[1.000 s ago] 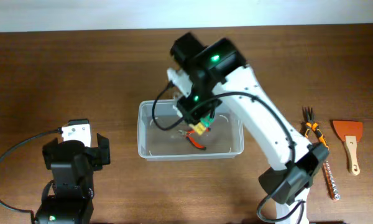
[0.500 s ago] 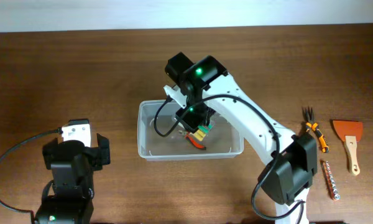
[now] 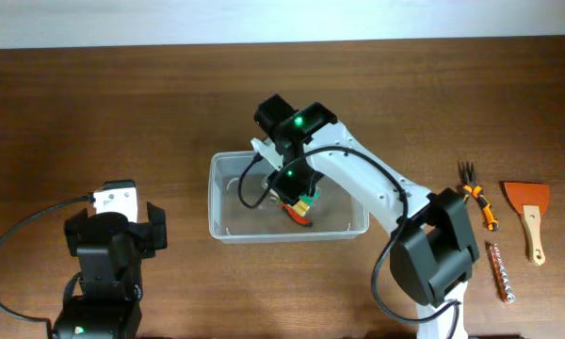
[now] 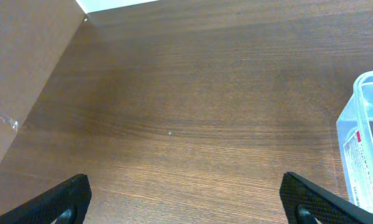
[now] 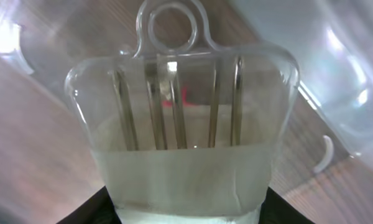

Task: Pack container
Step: 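Lower the box into the container and release it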

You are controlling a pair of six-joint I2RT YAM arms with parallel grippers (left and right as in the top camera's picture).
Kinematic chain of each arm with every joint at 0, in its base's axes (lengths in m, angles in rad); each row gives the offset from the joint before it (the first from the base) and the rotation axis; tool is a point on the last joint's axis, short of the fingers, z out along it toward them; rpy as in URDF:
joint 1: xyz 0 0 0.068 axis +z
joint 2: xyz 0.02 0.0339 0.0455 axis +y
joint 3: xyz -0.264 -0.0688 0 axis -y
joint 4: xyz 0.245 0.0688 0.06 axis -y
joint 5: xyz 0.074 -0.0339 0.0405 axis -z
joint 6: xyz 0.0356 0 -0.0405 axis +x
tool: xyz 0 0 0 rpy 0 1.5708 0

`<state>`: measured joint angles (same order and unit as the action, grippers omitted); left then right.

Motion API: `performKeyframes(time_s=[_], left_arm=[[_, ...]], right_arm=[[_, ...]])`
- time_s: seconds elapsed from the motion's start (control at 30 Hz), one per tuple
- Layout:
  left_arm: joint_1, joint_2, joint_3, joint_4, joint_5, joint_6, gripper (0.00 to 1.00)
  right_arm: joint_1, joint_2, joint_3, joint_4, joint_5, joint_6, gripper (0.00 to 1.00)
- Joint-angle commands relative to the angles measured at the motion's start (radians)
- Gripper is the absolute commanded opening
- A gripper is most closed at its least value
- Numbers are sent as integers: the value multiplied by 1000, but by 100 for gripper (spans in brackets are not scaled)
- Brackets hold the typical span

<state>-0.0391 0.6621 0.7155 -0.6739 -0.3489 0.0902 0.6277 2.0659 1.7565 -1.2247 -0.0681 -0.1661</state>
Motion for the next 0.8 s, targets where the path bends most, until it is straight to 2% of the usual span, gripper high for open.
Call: performKeyframes(time_s=[0.0,0.07,0.33,0.43,0.73,0.77], left_arm=[[-4,0,21,-1,-7,16,99],[-4,0,21,-1,-7,16,99],[-4,0,21,-1,-7,16,99],[-4,0,21,-1,-7,16,99],[-4,0,21,-1,-7,16,99],[-4,0,21,-1,-7,16,99]], right_arm=[[-8,7,-28,16,13,-10,52],[-8,7,-37,26,13,-10,62],[-8,7,-37,31,13,-8,63],[-8,7,-21,27,13,18,71],[-8,7,42,-13,-11,26,84],[-8,6,60,-27,-14,32,89]])
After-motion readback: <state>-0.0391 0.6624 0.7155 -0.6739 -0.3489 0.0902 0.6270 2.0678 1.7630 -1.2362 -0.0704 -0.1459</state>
